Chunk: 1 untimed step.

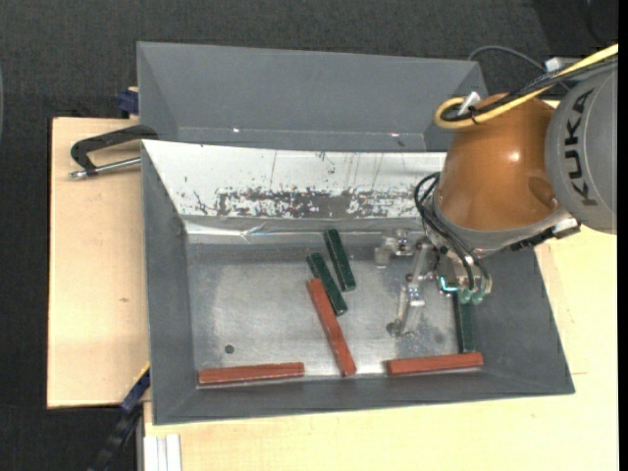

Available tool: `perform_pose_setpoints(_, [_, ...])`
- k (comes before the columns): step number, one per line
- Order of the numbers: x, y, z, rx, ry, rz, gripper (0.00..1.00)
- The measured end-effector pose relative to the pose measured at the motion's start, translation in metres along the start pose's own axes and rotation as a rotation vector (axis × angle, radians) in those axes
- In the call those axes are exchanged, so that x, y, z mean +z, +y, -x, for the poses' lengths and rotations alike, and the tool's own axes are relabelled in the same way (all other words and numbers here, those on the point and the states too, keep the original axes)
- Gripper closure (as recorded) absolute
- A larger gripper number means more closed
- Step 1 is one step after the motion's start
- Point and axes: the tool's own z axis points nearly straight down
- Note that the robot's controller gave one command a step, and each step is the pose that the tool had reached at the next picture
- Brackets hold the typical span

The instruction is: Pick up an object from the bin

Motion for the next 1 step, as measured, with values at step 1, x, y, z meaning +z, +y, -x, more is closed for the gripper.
perform_pose_setpoints(1, [-0.0039,0.0,0.0016,0.0,-0.008,0.0,0.0])
